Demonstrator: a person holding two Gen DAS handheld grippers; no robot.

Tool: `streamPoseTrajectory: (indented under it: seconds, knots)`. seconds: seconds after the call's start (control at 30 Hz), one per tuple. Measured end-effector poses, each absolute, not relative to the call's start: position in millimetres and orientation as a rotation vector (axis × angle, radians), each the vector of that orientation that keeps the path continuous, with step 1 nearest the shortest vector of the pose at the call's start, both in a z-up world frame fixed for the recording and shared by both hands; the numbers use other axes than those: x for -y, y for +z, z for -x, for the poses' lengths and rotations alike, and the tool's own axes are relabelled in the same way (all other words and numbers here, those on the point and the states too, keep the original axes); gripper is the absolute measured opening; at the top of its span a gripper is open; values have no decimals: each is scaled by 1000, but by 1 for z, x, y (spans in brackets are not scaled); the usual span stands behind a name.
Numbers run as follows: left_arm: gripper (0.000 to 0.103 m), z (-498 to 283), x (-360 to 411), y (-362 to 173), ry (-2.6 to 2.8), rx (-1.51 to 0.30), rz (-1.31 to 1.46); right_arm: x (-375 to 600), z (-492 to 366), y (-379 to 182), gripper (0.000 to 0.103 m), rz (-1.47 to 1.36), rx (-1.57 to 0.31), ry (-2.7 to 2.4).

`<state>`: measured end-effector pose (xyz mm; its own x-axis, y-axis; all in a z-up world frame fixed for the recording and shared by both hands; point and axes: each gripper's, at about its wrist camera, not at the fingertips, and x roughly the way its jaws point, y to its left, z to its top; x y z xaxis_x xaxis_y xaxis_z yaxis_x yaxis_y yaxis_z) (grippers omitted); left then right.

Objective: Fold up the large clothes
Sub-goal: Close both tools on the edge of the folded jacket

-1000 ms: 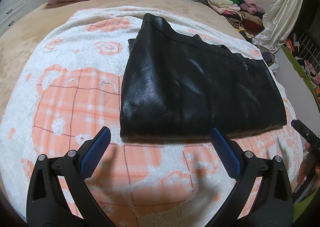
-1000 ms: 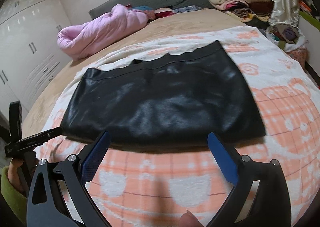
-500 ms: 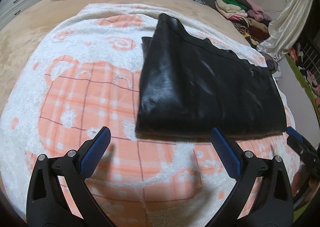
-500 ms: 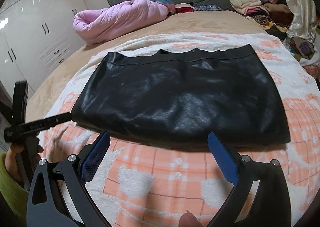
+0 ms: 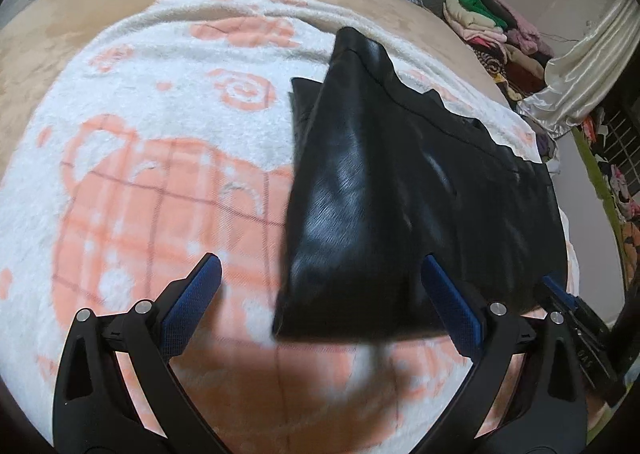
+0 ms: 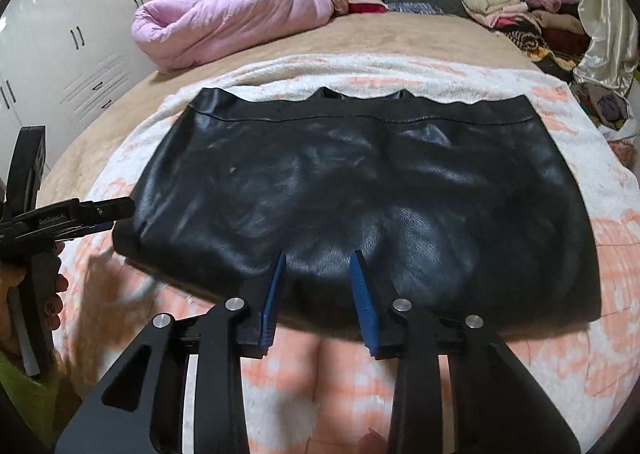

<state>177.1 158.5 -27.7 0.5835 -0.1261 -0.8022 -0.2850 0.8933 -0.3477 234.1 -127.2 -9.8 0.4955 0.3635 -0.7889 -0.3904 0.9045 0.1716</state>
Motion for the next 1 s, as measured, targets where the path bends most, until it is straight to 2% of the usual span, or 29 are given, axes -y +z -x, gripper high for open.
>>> streamPoseTrajectory:
  seconds: [0.3, 0.43, 0.63, 0.7, 0.77, 0.8, 0.87, 1.0]
  knots:
    - [93, -218, -164, -40, 102, -987, 412, 126, -254, -44, 30, 29, -1062, 422]
    - [93, -235, -176, -48, 69, -992, 463, 127, -257, -35, 31, 15, -1076, 437]
    - [91, -253, -185, -50, 41, -975, 501, 124, -289, -6, 31, 14, -1001, 417]
    - [79, -258, -186, -51, 15, -966, 522, 117, -306, 0, 31, 33, -985, 411]
    - [49, -261, -183, -50, -32, -957, 535, 112, -322, 1, 31, 45, -986, 408]
    - [47, -261, -181, -48, -37, -955, 533, 107, -330, 0, 32, 54, -989, 405]
    - [35, -261, -177, -41, -41, -942, 506, 99, -344, 0, 32, 74, -988, 399]
    - [24, -256, -173, -23, -79, -894, 493, 87, -370, 2, 32, 84, -977, 404]
